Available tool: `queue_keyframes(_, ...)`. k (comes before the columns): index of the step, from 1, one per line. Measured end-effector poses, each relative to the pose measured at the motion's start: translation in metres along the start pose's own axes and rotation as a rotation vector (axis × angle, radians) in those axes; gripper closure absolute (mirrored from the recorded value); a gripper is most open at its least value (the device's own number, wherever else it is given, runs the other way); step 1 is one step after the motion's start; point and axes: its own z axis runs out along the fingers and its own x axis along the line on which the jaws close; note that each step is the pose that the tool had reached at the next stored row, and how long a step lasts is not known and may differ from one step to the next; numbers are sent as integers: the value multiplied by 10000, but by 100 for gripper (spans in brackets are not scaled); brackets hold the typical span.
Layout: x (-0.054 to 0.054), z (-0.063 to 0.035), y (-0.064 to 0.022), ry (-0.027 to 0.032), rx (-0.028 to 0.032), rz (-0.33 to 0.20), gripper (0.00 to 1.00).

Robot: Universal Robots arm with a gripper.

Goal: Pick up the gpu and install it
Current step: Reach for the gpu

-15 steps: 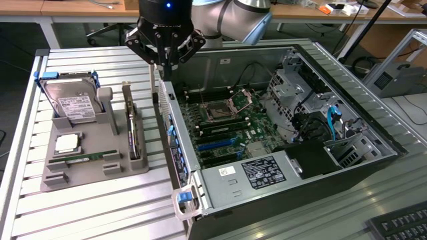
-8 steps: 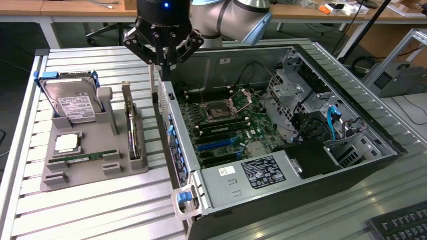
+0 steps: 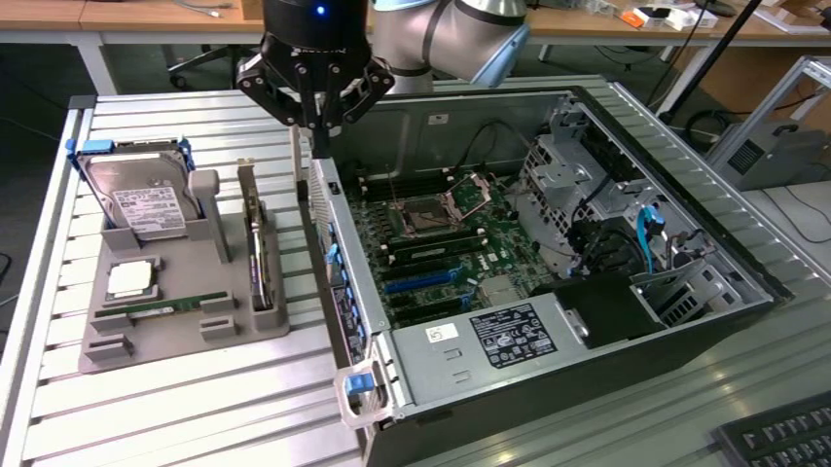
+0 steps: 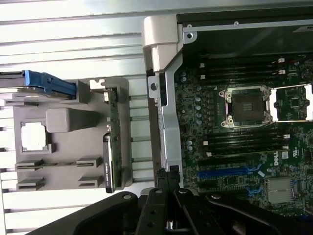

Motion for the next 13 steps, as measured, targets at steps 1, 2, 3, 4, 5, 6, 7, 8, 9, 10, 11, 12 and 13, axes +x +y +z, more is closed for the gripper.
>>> queue_keyframes(1, 4, 0, 0, 0, 0, 0, 90)
queue_keyframes(2, 8, 0, -1, 0, 0, 0, 90)
queue_keyframes(3, 11, 0, -1, 0, 0, -1, 90)
queue_keyframes(4, 14, 0, -1, 0, 1, 0, 90)
queue_keyframes(5, 18, 0, -1, -1, -1, 0, 90)
queue_keyframes(6, 21, 0, -2, 0, 0, 0, 90)
queue_keyframes(7, 23, 0, -2, 0, 0, 0, 90)
queue_keyframes(8, 27, 0, -2, 0, 0, 1, 90)
queue_keyframes(9, 29, 0, -2, 1, 0, 0, 90)
queue_keyframes(10, 31, 0, -2, 0, 0, -1, 90)
queue_keyframes(11, 36, 0, -3, 0, 0, 0, 90)
queue_keyframes(12, 40, 0, -3, 0, 0, 1, 90)
queue_keyframes(13, 45, -1, -3, 0, 1, 1, 90)
